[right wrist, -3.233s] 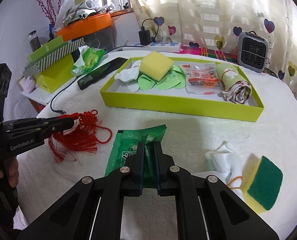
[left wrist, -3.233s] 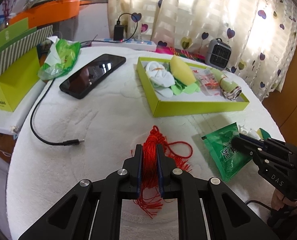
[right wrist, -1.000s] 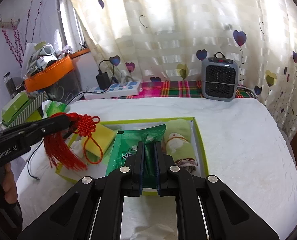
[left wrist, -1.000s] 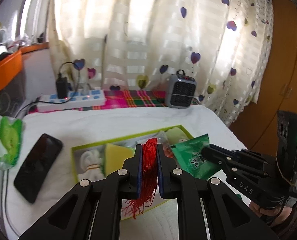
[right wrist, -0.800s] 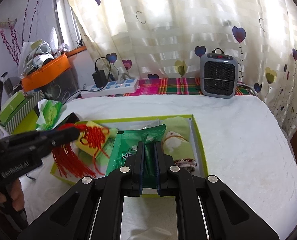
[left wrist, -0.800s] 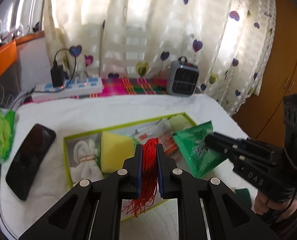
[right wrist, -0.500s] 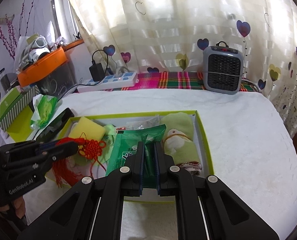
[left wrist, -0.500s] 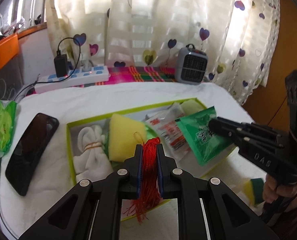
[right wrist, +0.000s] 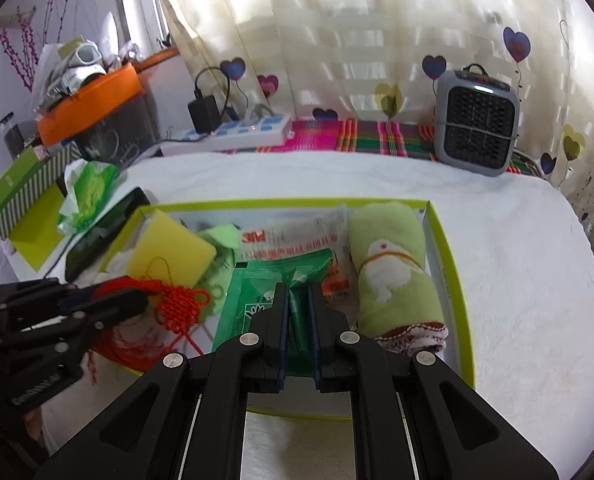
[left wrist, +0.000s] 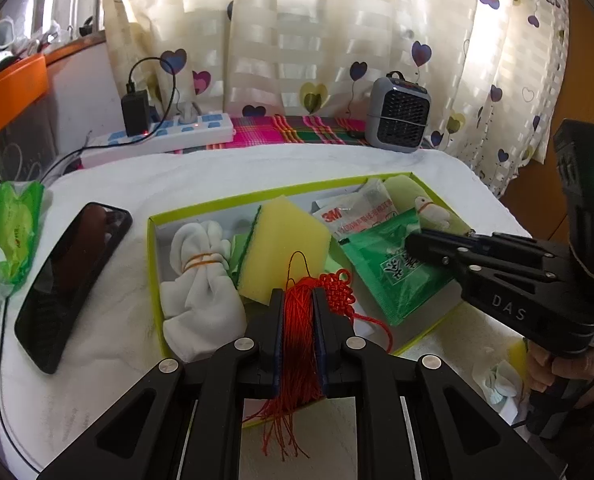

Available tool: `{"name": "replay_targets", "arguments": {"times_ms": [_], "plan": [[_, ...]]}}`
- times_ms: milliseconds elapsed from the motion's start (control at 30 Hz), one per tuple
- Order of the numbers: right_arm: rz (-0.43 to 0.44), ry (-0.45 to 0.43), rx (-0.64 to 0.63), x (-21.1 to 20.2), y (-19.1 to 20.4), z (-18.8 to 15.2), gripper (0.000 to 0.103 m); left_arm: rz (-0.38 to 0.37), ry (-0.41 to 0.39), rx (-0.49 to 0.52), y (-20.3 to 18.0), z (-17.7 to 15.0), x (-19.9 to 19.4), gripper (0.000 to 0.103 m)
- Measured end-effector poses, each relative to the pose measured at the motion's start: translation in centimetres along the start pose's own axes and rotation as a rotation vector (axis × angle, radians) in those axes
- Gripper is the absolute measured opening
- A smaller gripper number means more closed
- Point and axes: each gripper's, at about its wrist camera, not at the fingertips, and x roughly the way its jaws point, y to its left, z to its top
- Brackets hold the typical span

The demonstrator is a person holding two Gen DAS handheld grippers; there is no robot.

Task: Organize soft objects
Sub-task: 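Lower the tassel and packet into the box and open both tools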

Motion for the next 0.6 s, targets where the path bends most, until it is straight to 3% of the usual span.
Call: {"name": "replay_targets", "arguments": {"times_ms": [600], "plan": [[0.012,0.018,0.031,0.21,-0.44,-0.36,0.014,0.022,0.010,0.007,-0.40,-0.61,-0.03,0.026]]}}
